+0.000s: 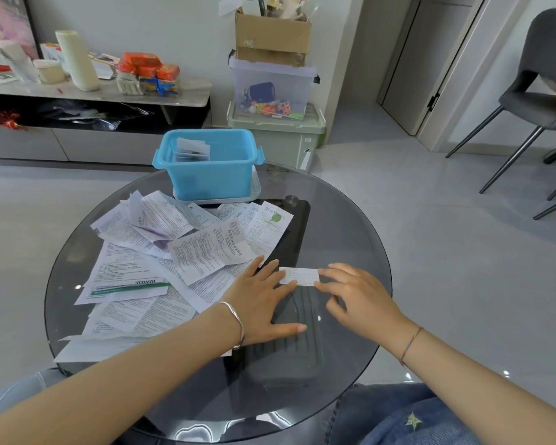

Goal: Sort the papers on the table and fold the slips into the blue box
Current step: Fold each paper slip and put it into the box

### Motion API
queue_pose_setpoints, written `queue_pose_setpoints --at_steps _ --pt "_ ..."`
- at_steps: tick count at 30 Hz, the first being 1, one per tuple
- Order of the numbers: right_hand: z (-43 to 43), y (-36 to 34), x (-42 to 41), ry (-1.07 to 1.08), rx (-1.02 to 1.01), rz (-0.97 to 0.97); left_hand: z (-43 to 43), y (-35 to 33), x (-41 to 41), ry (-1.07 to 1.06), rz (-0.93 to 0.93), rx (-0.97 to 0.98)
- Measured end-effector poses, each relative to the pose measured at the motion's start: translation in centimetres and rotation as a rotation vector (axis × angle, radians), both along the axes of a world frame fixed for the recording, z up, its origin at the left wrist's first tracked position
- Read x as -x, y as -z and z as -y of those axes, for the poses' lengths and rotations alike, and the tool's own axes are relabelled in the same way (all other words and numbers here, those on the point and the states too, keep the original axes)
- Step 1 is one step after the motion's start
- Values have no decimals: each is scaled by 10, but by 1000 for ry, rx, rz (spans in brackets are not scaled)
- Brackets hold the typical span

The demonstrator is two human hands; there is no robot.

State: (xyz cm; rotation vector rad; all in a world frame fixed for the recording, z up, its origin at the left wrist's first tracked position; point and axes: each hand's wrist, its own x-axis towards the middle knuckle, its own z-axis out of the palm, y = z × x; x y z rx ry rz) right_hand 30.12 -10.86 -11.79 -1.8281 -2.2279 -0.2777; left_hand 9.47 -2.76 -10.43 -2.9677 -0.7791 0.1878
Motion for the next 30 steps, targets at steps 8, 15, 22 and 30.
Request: queue_pose_setpoints --at_steps 8,15,22,30 --pt "-2 3 2 -28 -13 -3 -1 -6 13 -2 7 61" --pt "-16 6 6 -84 -80 43 -8 -5 15 15 20 163" --pt "-32 7 7 -140 -126 78 -21 -9 9 -20 119 235" --pt "-31 -22 16 194 148 -963 -43 -23 -6 -213 519 395"
